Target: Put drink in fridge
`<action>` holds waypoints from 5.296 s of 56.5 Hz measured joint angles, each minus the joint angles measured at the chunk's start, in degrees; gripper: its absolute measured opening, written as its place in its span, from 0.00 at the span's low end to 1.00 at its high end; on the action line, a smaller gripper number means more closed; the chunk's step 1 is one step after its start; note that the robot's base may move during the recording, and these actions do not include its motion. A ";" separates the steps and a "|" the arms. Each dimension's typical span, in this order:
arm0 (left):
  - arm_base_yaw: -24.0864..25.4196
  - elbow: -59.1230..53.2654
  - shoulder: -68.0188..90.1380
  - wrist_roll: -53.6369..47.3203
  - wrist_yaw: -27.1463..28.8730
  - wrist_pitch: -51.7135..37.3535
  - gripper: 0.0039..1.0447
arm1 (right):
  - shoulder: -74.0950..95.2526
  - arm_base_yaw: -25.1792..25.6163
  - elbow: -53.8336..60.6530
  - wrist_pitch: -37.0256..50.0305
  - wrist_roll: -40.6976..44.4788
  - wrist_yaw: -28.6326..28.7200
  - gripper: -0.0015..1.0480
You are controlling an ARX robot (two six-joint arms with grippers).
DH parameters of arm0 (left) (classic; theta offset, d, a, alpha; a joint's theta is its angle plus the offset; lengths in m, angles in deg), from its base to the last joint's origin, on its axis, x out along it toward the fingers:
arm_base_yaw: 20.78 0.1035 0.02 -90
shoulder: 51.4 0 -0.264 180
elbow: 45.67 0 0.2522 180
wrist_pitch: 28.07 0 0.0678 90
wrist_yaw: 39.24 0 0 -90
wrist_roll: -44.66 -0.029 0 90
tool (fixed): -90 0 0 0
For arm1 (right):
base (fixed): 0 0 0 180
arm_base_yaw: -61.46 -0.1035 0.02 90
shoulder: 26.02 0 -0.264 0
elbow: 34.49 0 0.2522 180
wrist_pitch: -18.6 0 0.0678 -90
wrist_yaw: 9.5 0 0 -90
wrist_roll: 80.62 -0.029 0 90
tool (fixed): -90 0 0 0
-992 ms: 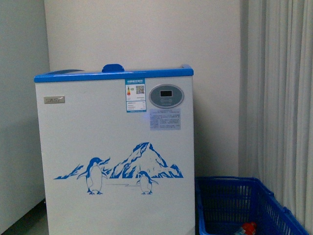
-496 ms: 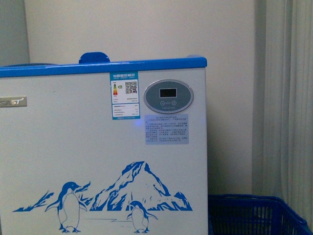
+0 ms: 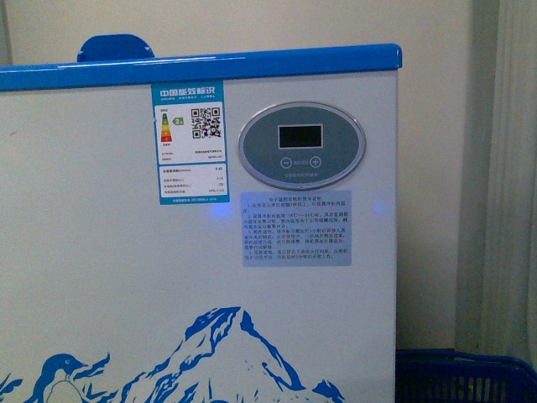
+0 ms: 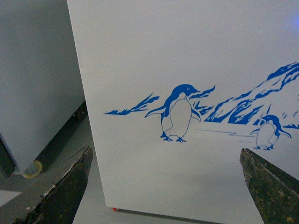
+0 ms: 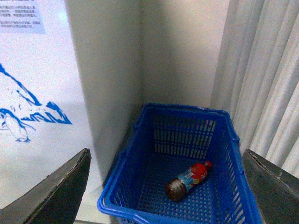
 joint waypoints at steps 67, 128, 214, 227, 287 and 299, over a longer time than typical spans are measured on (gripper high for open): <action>0.00 0.00 0.02 0.00 -0.02 0.00 0.92 | 153.98 5.44 -102.55 -19.67 -45.44 -17.81 0.93; 0.00 0.00 0.02 0.00 0.00 0.00 0.92 | 194.57 5.53 -164.78 -43.08 -43.19 -14.21 0.93; 0.00 0.00 0.02 0.00 0.00 0.00 0.92 | 194.37 3.98 -165.22 -39.60 -53.02 -9.38 0.93; 0.00 0.00 0.02 0.00 0.00 0.00 0.92 | 194.70 3.19 -165.22 -37.57 -51.93 -8.96 0.93; 0.00 0.00 0.02 0.00 -0.02 0.00 0.92 | 195.10 0.83 -165.37 -34.42 -44.78 -11.80 0.93; 0.00 0.00 0.02 0.00 0.00 0.00 0.92 | 195.14 0.66 -165.37 -34.38 -45.62 -10.21 0.93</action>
